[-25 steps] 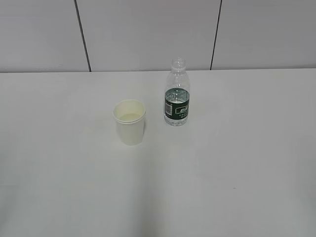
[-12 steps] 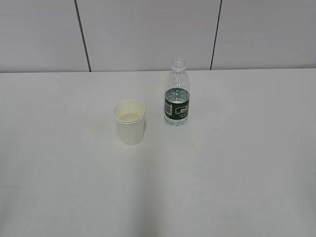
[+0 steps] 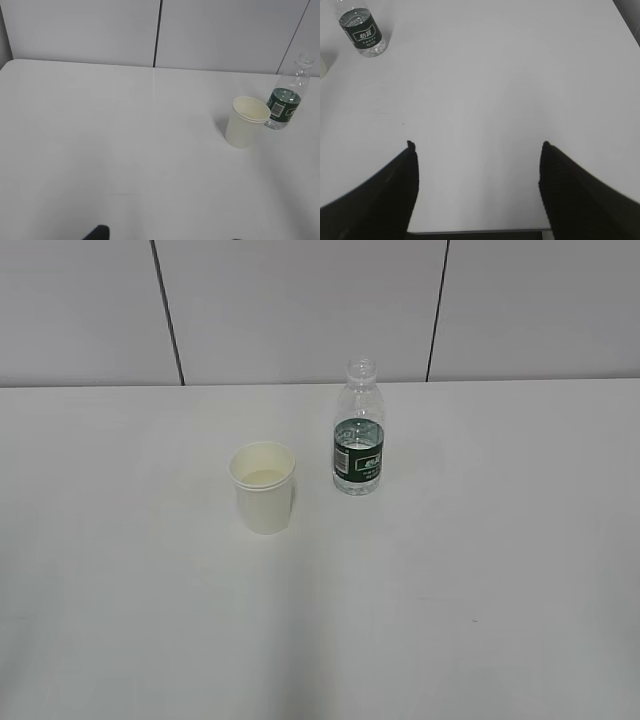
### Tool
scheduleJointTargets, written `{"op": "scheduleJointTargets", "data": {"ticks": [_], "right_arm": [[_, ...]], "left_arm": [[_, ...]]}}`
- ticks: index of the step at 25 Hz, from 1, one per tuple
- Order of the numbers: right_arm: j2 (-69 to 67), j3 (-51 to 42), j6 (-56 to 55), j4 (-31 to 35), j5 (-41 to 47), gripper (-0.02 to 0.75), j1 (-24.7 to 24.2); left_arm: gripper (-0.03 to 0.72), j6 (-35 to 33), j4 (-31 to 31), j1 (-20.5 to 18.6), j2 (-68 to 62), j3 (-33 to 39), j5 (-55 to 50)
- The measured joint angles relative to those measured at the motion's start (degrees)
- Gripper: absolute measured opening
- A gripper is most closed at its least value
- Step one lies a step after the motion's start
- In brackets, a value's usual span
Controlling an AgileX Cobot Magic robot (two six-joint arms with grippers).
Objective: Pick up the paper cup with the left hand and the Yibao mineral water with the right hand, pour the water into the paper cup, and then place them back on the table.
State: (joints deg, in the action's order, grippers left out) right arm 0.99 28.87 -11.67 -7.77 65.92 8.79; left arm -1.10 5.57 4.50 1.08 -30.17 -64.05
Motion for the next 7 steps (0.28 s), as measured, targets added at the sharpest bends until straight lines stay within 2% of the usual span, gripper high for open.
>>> {"op": "scheduleJointTargets", "data": {"ticks": [7], "right_arm": [[0.0, 0.0, 0.0, 0.0, 0.0, 0.585, 0.0]], "left_arm": [[0.433, 0.0, 0.0, 0.0, 0.0, 0.0, 0.0]]}}
